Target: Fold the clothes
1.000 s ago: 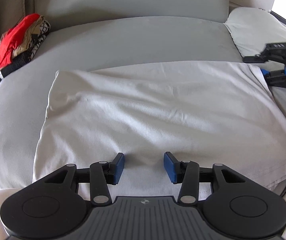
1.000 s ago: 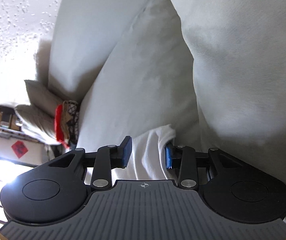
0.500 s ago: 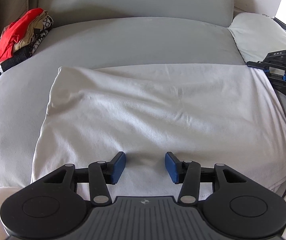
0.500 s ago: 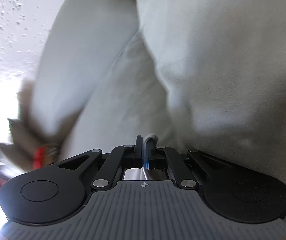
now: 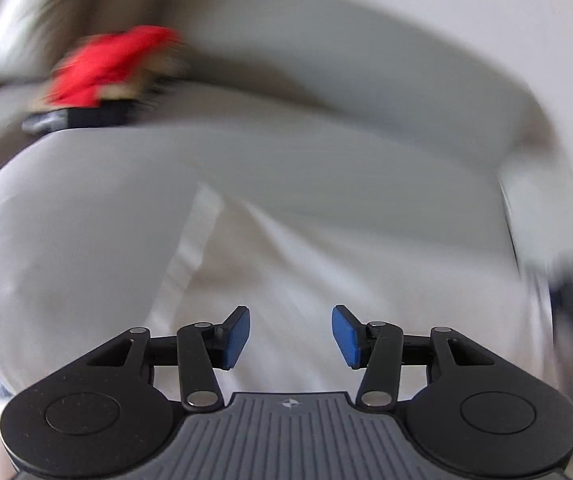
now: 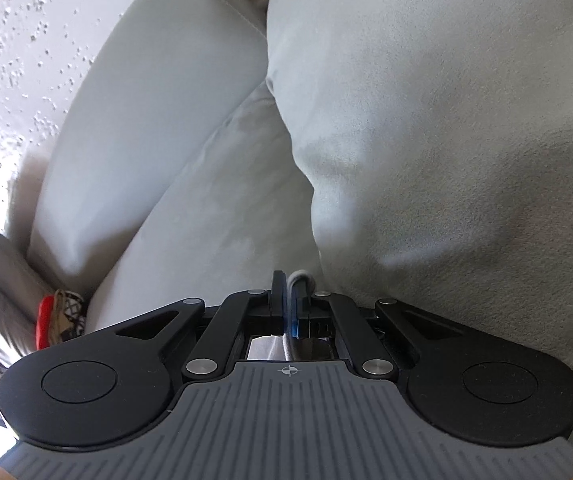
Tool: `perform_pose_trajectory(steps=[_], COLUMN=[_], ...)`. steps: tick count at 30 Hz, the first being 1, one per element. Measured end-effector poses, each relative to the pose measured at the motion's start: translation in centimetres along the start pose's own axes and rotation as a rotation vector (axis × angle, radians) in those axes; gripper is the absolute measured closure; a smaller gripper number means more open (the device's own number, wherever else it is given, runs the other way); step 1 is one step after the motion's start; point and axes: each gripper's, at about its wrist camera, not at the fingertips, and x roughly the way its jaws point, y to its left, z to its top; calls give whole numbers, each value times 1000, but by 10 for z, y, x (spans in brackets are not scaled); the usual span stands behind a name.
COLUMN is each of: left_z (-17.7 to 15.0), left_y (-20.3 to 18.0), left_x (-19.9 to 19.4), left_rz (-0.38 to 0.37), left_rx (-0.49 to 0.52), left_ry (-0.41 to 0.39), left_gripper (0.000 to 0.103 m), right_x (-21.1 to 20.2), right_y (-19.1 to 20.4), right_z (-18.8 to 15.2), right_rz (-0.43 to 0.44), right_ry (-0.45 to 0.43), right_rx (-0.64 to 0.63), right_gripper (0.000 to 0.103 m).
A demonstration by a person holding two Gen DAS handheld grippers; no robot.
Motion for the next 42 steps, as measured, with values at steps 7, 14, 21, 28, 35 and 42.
perform_pose_trajectory(steps=[7, 14, 21, 28, 35, 42], left_z=[55, 62, 60, 52, 43, 43], left_y=[59, 61, 67, 70, 77, 69], left_x=[76, 119, 128, 123, 124, 112], left_rz=[-60, -105, -97, -55, -25, 56], left_rx=[-194, -256, -288, -246, -232, -187], left_ry=[60, 91, 87, 17, -50, -15], left_gripper=[65, 70, 90, 103, 101, 75], right_x=[-1, 1, 1, -15, -8, -15], right_y=[-1, -4, -7, 4, 3, 15], right_z=[5, 7, 9, 1, -2, -6], right_rz=[10, 33, 54, 28, -32, -35], right_ry=[22, 39, 40, -119, -163, -38], right_rx=[-1, 23, 58, 7, -31, -94], right_gripper=[102, 102, 102, 102, 102, 67])
